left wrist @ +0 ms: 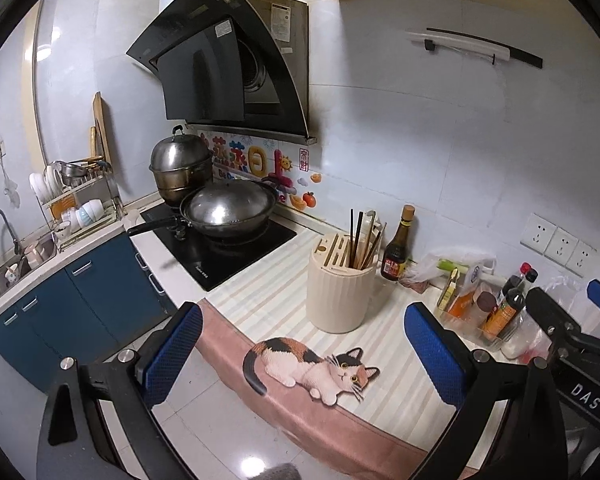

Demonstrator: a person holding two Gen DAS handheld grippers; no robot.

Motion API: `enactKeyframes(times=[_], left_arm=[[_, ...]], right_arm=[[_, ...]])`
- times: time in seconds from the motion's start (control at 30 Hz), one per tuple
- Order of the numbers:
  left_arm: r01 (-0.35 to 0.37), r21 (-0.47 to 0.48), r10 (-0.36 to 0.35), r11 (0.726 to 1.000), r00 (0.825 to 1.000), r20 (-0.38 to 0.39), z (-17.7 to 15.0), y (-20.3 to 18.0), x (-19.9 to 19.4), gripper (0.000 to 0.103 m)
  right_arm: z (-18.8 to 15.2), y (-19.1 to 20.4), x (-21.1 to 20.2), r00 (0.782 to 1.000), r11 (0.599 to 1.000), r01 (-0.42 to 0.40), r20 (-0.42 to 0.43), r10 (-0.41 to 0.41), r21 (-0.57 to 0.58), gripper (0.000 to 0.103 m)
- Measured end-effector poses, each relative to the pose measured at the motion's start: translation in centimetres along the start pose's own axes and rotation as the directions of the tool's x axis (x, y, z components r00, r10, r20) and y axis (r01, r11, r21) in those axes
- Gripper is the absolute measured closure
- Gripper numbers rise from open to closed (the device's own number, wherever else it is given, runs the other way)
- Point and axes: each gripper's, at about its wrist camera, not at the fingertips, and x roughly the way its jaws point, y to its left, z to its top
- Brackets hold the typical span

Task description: Organize utensils

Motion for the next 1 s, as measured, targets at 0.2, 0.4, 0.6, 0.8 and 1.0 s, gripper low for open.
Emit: enactKeyframes(times=[0.2, 0.4, 0.6, 0.8, 1.0], left_arm=[[-0.012, -0.021, 0.011, 1.0, 0.999, -0.046, 0.1, -0.4, -0.4, 0.0], [-0.031, -0.015, 0.03, 0.999, 0.997, -0.066, 0.2, -1.1, -0.2, 0.0], [-0.05, -0.031, 0.048, 0.998, 0.996, -0.078, 0.3, -1.5, 0.4, 0.0], [-0.067, -0.032, 0.064, 0.997, 0.995, -0.082, 0.2, -1.9, 1.0, 0.0], [-0.073, -0.021, 0.071, 0.997, 0.993, -0.093, 0.4, -2.4, 1.6, 0.0]], right_arm=[[0.1, -0.2, 0.4, 0.998, 0.999, -0.033, -0.047, 0.032, -0.018, 0.0], [0.9, -1.1, 0.9, 0.998, 0.999, -0.045, -0.05, 0.044, -0.015, 0.0], [1.5, -1.7, 1.8, 0.997, 0.998, -0.053, -0.056, 0.051, -0.029, 0.0], [1.8, -1.8, 2.6, 0.997, 0.997, -0.059, -0.058, 0.057, -0.04, 0.0], [1.9, -2.0, 3.2, 0.996, 0.997, -0.06, -0.064, 0.057, -0.04, 0.0]])
